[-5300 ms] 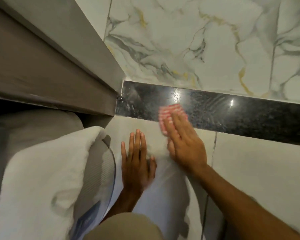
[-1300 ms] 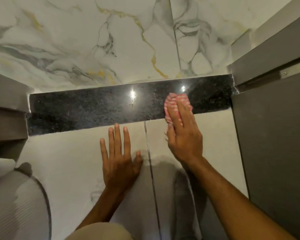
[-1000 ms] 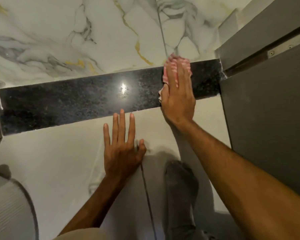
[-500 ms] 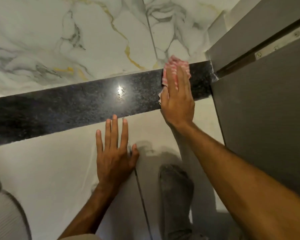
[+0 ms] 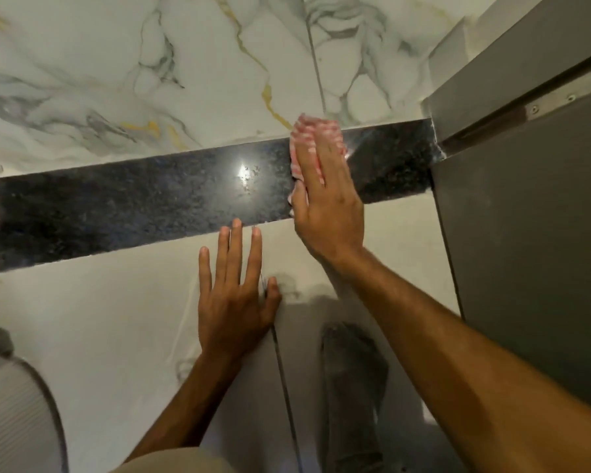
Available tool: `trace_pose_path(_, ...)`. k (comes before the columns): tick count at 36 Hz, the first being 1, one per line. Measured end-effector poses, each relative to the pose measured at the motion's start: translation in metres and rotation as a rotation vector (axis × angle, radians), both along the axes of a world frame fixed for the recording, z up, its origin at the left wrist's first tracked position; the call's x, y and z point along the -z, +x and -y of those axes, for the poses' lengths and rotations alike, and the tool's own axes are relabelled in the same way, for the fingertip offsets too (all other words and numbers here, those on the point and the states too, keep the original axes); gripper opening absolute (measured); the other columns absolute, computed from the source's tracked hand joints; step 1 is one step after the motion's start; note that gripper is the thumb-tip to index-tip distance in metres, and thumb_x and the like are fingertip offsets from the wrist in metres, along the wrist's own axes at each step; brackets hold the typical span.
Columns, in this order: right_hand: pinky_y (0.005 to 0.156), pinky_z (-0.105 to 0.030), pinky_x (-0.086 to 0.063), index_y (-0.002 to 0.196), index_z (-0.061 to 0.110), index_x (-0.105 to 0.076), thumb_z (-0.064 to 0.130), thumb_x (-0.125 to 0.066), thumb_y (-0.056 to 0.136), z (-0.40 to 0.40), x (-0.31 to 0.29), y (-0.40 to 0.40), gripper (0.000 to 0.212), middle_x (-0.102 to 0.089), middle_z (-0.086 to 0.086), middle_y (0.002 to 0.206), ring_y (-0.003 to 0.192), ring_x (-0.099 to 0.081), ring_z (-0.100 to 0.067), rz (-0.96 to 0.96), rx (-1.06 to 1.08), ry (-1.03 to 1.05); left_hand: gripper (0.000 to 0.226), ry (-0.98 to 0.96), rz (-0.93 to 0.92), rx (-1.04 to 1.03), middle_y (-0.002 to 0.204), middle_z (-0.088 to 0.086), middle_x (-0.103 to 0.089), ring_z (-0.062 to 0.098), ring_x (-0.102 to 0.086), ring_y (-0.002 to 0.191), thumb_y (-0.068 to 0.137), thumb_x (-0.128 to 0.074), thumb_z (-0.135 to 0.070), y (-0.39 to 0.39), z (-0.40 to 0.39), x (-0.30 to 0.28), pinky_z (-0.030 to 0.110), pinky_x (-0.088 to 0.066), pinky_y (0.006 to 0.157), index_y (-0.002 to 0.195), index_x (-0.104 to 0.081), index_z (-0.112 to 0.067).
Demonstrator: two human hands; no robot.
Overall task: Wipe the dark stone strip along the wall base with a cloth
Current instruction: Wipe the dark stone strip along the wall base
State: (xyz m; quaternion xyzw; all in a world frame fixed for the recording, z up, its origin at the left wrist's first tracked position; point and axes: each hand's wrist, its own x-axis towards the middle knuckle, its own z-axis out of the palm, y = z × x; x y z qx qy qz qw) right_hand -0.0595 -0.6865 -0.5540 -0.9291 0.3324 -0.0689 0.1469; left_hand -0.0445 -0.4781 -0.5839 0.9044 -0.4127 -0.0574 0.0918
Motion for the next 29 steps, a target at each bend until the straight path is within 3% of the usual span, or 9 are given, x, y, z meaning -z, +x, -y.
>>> trace_pose_path(3,0.134,-0.036,-0.038,0.177,0.024,-0.024,0.033,-0.047,0.110,-0.013,-0.001,-0.060,0.071,-0.021,-0.002,0.185,0.172,-0.020,-0.021,-0.050,0.019,0.003,0.076,-0.001,0.017,-0.002,0.178,0.023,-0.023,0.040,-0.025,0.165,0.105,-0.046,-0.044,0.001,0.001,-0.004,0.063,-0.019,0.134,0.170,-0.031,-0.009)
trace_pose_path(5,0.132,-0.044,-0.042,0.175,0.022,-0.028,0.033,-0.046,0.112,-0.008,-0.002,-0.077,0.067,-0.025,-0.005,0.184,0.170,-0.026,-0.027,-0.065,0.226,-0.033,0.076,-0.003,0.019,0.000,0.178,0.023,-0.025,0.040,-0.027,0.165,0.103,-0.046,-0.043,0.002,0.004,-0.008,0.063,-0.022,0.134,0.170,-0.032,-0.010)
trace_pose_path(8,0.135,-0.053,-0.037,0.174,0.020,-0.030,0.032,-0.043,0.114,0.007,-0.006,-0.056,0.063,-0.025,-0.011,0.183,0.170,-0.024,-0.033,-0.062,0.591,-0.063,0.076,-0.013,0.004,-0.014,0.179,0.020,-0.024,0.038,-0.025,0.166,0.103,-0.047,-0.042,0.001,0.005,-0.012,0.061,-0.021,0.135,0.171,-0.030,-0.012)
trace_pose_path(11,0.140,-0.050,-0.025,0.175,0.019,-0.027,0.032,-0.036,0.114,0.020,-0.004,-0.010,0.063,-0.021,-0.014,0.184,0.172,-0.018,-0.033,-0.055,0.722,-0.070,0.075,-0.059,-0.030,-0.053,0.179,0.019,-0.025,0.036,-0.024,0.167,0.103,-0.050,-0.039,0.000,0.004,-0.012,0.058,-0.019,0.137,0.171,-0.032,-0.013)
trace_pose_path(14,0.141,-0.045,-0.021,0.177,0.019,-0.021,0.035,-0.033,0.114,0.013,0.003,0.030,0.066,-0.016,-0.012,0.185,0.173,-0.013,-0.031,-0.084,0.556,-0.070,0.073,-0.075,-0.036,-0.119,0.177,0.021,-0.028,0.037,-0.025,0.166,0.102,-0.049,-0.037,0.000,0.001,-0.011,0.056,-0.018,0.137,0.169,-0.035,-0.012)
trace_pose_path(18,0.135,-0.037,-0.029,0.177,0.026,-0.020,0.037,-0.045,0.111,-0.024,0.005,0.028,0.071,-0.018,-0.002,0.186,0.172,-0.019,-0.024,-0.045,-0.046,-0.018,0.068,-0.104,-0.052,-0.176,0.174,0.023,-0.034,0.041,-0.033,0.162,0.102,-0.047,-0.032,0.000,-0.009,-0.013,0.059,-0.024,0.133,0.165,-0.042,-0.008)
trace_pose_path(20,0.133,-0.035,-0.032,0.177,0.031,-0.021,0.036,-0.049,0.109,-0.037,0.004,0.001,0.074,-0.020,0.003,0.185,0.172,-0.021,-0.020,-0.056,-0.171,0.000,0.066,-0.089,-0.067,-0.181,0.173,0.024,-0.036,0.042,-0.035,0.161,0.102,-0.046,-0.031,0.001,-0.019,-0.017,0.062,-0.027,0.131,0.164,-0.044,-0.007)
trace_pose_path(24,0.125,-0.042,-0.046,0.175,0.031,-0.025,0.039,-0.043,0.108,-0.050,-0.001,-0.057,0.070,-0.025,0.001,0.183,0.167,-0.032,-0.025,-0.062,0.134,-0.015,0.066,-0.031,-0.082,-0.223,0.170,0.025,-0.039,0.044,-0.039,0.157,0.101,-0.045,-0.031,0.005,-0.048,-0.023,0.069,-0.038,0.124,0.162,-0.047,-0.006)
trace_pose_path(29,0.135,-0.056,-0.034,0.174,0.018,-0.030,0.034,-0.036,0.114,-0.054,0.001,-0.002,0.062,-0.028,-0.015,0.181,0.169,-0.028,-0.038,-0.027,0.585,-0.094,0.066,0.008,-0.015,-0.273,0.174,0.023,-0.034,0.041,-0.031,0.162,0.104,-0.044,-0.035,0.013,-0.088,-0.018,0.065,-0.033,0.129,0.165,-0.042,-0.010)
